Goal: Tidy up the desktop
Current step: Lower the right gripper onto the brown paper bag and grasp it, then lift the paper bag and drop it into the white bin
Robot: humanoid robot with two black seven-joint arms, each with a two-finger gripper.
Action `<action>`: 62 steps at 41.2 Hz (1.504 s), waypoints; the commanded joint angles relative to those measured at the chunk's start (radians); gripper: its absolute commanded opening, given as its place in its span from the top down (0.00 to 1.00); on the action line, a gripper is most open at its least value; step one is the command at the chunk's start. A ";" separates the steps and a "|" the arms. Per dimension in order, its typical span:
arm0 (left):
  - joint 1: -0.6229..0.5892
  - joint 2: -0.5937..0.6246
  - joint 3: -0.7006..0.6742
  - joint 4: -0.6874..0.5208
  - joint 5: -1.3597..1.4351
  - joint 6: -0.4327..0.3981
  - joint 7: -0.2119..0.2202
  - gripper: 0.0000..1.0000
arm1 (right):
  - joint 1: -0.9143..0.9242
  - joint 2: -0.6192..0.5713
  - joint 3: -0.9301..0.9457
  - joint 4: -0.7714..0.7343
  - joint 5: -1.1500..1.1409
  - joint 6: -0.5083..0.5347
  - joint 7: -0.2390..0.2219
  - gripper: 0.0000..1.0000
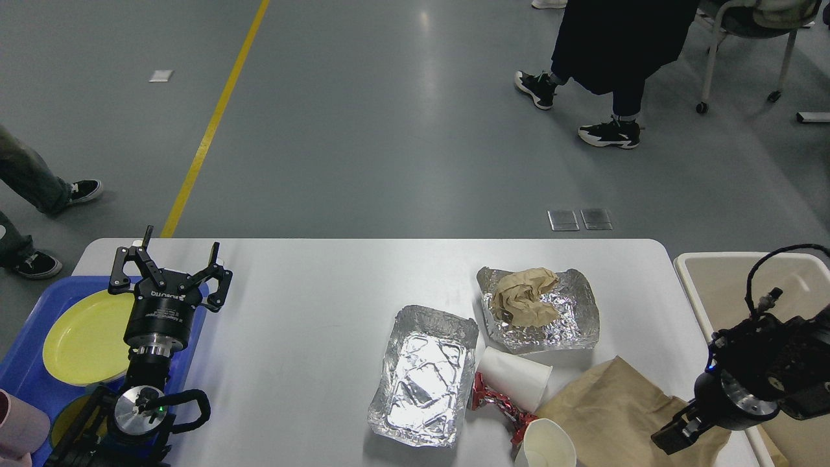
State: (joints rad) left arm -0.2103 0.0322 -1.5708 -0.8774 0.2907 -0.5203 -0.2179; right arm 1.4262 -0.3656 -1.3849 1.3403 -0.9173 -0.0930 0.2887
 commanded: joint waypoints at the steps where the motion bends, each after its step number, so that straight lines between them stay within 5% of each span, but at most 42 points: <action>1: 0.000 0.000 0.000 0.000 -0.001 0.000 0.000 0.04 | -0.029 0.004 0.014 -0.013 0.015 0.001 0.000 0.09; 8: 0.000 0.000 0.000 0.000 0.001 0.000 0.000 0.04 | -0.041 0.005 0.018 -0.018 0.017 -0.001 -0.002 0.10; 11: 0.000 0.000 0.000 0.000 -0.001 0.000 0.000 0.04 | -0.041 0.005 0.023 -0.024 0.017 -0.001 -0.002 0.17; 22: 0.000 0.000 0.000 0.000 -0.001 0.000 0.000 0.04 | -0.047 0.008 0.018 -0.041 0.023 0.016 -0.025 1.00; 30: 0.000 0.000 0.000 0.000 0.001 0.000 0.000 0.04 | -0.061 0.010 0.023 -0.039 0.031 0.038 -0.118 1.00; 38: 0.000 0.000 0.000 0.000 -0.001 0.000 0.000 0.04 | -0.061 0.007 0.023 -0.032 0.084 0.038 -0.161 1.00; 56: 0.000 0.000 0.000 0.000 -0.001 0.000 0.000 0.04 | -0.055 -0.006 0.023 -0.018 0.103 0.049 -0.152 1.00; 62: 0.000 0.000 0.000 0.000 -0.001 0.000 0.000 0.04 | 0.019 -0.064 0.012 -0.018 0.297 0.091 -0.143 1.00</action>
State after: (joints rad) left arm -0.2101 0.0322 -1.5708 -0.8774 0.2909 -0.5201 -0.2178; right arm 1.3845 -0.3814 -1.3651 1.3215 -0.7720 -0.0372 0.1381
